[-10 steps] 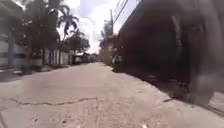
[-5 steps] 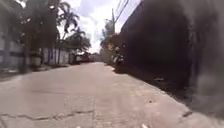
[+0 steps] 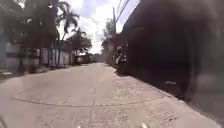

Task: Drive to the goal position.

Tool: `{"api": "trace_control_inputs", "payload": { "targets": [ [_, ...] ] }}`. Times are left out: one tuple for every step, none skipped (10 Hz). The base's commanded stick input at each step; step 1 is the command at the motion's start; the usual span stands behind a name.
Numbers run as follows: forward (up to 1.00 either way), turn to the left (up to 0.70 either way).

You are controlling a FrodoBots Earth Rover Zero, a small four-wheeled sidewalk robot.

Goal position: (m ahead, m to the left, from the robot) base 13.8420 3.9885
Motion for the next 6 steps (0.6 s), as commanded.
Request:
{"api": "trace_control_inputs", "payload": {
  "targets": [
    [0.85,0.01],
    [0.85,0.00],
    [0.85,0.00],
    [0.85,0.00],
    [0.85,0.00],
    [0.85,0.00]
  ]
}}
